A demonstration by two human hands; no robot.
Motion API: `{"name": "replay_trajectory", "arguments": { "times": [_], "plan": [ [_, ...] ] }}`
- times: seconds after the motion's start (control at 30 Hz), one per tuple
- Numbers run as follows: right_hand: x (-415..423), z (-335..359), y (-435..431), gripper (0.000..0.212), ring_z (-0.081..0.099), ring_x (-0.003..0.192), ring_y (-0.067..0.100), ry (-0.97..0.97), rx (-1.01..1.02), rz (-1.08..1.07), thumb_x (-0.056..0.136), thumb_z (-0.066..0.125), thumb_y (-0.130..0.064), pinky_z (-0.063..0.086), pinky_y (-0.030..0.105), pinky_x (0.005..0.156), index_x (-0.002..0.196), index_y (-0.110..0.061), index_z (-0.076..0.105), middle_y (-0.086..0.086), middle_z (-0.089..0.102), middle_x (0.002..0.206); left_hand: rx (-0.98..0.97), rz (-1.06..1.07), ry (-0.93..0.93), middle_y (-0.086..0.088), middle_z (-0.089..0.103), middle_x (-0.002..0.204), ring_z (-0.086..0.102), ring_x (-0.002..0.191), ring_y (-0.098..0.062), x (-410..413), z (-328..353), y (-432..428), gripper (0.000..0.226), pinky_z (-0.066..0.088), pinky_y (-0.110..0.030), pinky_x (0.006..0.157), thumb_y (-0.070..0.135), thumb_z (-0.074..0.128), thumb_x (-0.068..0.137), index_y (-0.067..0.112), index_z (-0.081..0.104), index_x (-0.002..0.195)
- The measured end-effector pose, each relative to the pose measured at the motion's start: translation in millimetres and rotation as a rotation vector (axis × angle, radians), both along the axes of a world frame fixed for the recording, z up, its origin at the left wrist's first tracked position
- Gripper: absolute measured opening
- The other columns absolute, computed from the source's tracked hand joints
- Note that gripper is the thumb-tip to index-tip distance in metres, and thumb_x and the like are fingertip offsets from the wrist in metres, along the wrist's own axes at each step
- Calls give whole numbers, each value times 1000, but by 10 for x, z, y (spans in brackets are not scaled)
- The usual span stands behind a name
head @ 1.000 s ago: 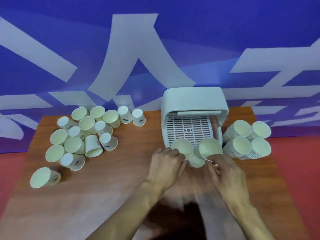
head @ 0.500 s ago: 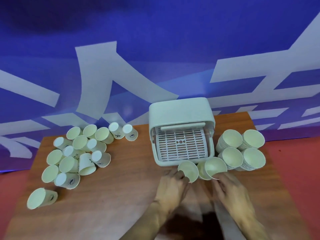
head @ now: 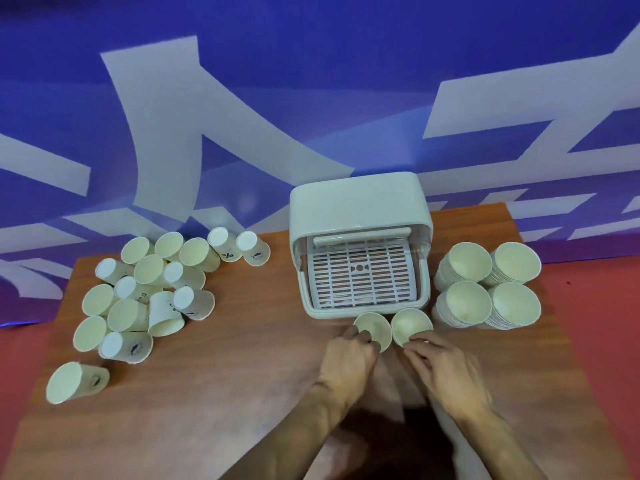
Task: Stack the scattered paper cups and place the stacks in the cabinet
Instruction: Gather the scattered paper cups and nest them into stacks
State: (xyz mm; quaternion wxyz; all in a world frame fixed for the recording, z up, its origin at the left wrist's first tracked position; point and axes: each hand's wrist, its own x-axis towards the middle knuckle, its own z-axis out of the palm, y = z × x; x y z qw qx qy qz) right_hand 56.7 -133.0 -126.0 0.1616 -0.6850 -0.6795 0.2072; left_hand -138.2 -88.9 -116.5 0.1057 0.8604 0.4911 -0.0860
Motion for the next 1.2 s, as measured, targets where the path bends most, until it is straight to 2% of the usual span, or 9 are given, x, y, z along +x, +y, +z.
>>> {"name": "replay_trajectory", "arguments": {
  "times": [0.07, 0.2, 0.4, 0.53, 0.63, 0.77, 0.93, 1.1, 1.2],
  "plan": [
    [-13, -64, 20, 10, 68, 79, 11, 29, -37, 12, 85, 79, -24, 49, 24, 59, 89, -33, 75, -18, 68, 96, -8, -2, -17, 8, 58, 60, 59, 59, -14, 4, -16, 12, 27, 40, -22, 42, 24, 87, 44, 23, 65, 59],
    [-27, -20, 68, 13, 66, 77, 10, 42, -72, 12, 86, 79, -17, 35, 13, 56, 87, -30, 76, -16, 70, 92, 7, -3, -69, 8, 61, 69, 61, 64, -14, -22, 81, -17, 23, 45, -23, 48, 31, 84, 54, 26, 68, 70],
    [-454, 329, 76, 8, 73, 77, 28, -98, 92, 3, 87, 76, -22, 51, 37, 54, 92, -28, 76, -7, 74, 98, 45, 36, -54, 3, 66, 86, 60, 79, -19, -700, 323, -175, 17, 48, -30, 61, 33, 57, 78, 23, 67, 88],
    [-1383, 422, 262, 21, 70, 82, 10, 22, 208, 272, 90, 57, -38, 57, 31, 63, 89, -30, 76, -19, 71, 97, 67, 77, 84, 2, 66, 80, 61, 68, -19, -1513, 481, -181, 17, 41, -27, 55, 31, 54, 72, 22, 65, 81],
    [-2255, 452, 430, 21, 65, 85, 1, 159, 207, 479, 92, 54, -38, 50, 16, 74, 90, -31, 73, -22, 67, 97, 71, 196, 140, 4, 59, 60, 56, 51, -16, -2220, 638, -171, 18, 28, -23, 48, 31, 75, 55, 23, 61, 63],
    [-3332, 427, 582, 13, 63, 88, 2, 116, 201, 705, 92, 55, -36, 53, 24, 66, 91, -32, 68, -21, 64, 97, 52, 401, 247, 5, 53, 53, 51, 45, -18, -3289, 739, -278, 30, 15, -27, 49, 23, 84, 48, 23, 55, 56],
    [-4468, 340, 696, 11, 67, 82, 9, 7, 237, 856, 83, 73, -24, 50, 25, 62, 93, -29, 72, -18, 68, 95, -11, 660, 298, 3, 54, 55, 52, 46, -19, -4382, 569, -540, 31, 22, -25, 46, 21, 86, 49, 24, 57, 59],
    [-5220, 197, 854, 24, 69, 86, 18, -132, 246, 943, 82, 73, -21, 48, 33, 49, 105, -22, 67, -9, 66, 115, 30, 782, 258, 5, 59, 71, 60, 58, -18, -4936, 315, -606, 20, 26, -26, 48, 34, 77, 71, 25, 61, 77],
    [-5423, 50, 910, 34, 70, 87, 18, -210, 213, 987, 80, 74, -17, 37, 28, 45, 112, -21, 63, -6, 60, 129, 17, 804, 252, 4, 59, 99, 65, 78, -21, -5066, 153, -632, 26, 31, -31, 56, 40, 55, 93, 21, 51, 111]
  ]
}}
